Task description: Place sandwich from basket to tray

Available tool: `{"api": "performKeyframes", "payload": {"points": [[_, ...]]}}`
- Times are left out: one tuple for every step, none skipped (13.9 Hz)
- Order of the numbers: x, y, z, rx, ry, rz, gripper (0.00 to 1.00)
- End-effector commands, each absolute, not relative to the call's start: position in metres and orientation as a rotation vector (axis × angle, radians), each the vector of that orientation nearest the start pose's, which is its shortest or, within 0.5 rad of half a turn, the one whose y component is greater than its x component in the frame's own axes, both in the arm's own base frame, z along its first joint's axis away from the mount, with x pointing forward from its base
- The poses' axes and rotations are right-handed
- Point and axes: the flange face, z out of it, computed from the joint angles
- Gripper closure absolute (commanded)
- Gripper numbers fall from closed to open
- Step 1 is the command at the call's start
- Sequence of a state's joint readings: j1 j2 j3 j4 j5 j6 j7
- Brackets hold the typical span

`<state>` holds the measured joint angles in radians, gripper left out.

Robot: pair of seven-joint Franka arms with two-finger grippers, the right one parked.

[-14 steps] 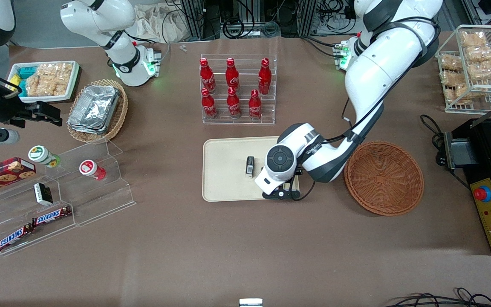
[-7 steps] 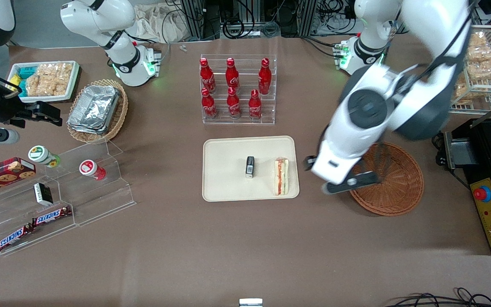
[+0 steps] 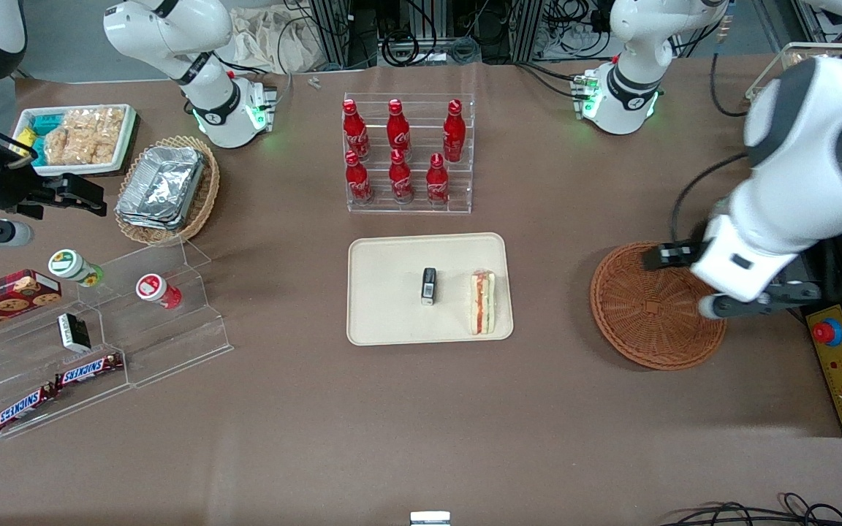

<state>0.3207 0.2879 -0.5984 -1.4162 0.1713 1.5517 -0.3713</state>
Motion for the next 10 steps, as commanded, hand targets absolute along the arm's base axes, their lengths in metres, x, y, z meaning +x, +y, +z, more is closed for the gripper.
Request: {"api": "performKeyframes", "payload": {"points": [[0.591, -0.078, 0.555, -3.081, -0.103, 0.132, 0.00], [0.586, -0.053, 0.559, -3.122, -0.067, 0.126, 0.00], [0.576, -0.036, 0.561, -3.140, -0.014, 0.079, 0.00], [0.563, -0.030, 0.558, -3.140, 0.026, 0.017, 0.00], [0.553, -0.028, 0.549, -3.136, 0.046, -0.012, 0.00], [0.550, -0.027, 0.545, -3.128, 0.069, 0.000, 0.00], [0.554, -0.026, 0.548, -3.123, 0.072, 0.018, 0.00], [0.564, -0.026, 0.556, -3.117, 0.101, 0.047, 0.00], [0.573, -0.027, 0.569, -3.101, 0.163, 0.063, 0.00], [0.585, -0.028, 0.577, -3.091, 0.189, 0.102, 0.00]]}}
